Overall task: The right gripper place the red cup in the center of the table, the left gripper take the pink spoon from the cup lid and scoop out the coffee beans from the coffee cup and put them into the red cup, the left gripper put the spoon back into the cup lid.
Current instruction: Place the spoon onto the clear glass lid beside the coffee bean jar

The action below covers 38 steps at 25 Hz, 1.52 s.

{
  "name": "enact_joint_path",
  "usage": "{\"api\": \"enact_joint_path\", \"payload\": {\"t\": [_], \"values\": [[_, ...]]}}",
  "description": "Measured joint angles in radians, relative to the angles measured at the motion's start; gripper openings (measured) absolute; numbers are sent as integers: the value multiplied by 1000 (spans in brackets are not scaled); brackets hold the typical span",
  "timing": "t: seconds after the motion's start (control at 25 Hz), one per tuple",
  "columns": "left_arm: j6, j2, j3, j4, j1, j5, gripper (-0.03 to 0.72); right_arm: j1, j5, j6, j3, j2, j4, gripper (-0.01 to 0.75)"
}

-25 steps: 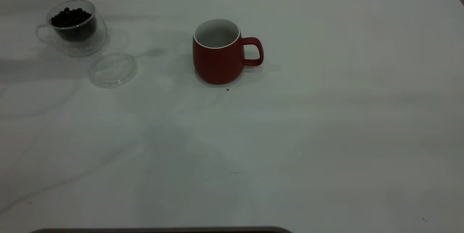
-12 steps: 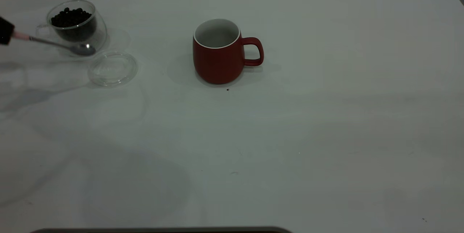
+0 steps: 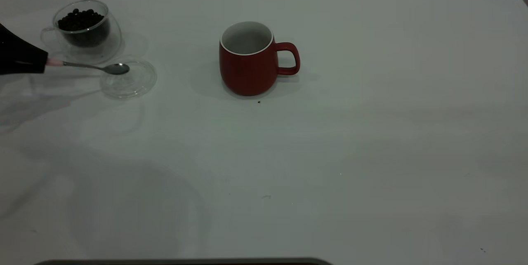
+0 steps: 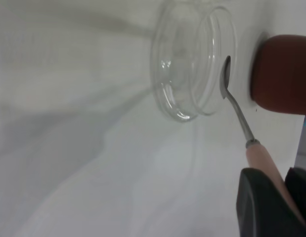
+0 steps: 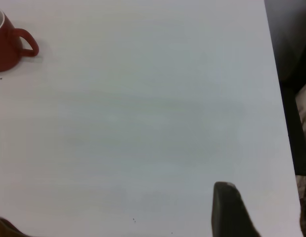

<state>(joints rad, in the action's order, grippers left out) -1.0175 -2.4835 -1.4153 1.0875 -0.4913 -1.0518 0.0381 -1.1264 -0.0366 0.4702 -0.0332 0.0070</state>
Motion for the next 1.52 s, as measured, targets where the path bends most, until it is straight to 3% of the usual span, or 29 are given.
{"api": "enact_joint_path", "payload": {"t": [0.88,1.0,1.32,1.52], "values": [[-81,-101,0,133,2,44,131,0,0,0,0,0,0,374],[-81,-101,0,133,2,55,171,0,0,0,0,0,0,374],[-83,-101,0,132,2,65,395,0,0,0,0,0,0,374],[-82,-101,0,131,-2,65,447,0,0,0,0,0,0,374]]}}
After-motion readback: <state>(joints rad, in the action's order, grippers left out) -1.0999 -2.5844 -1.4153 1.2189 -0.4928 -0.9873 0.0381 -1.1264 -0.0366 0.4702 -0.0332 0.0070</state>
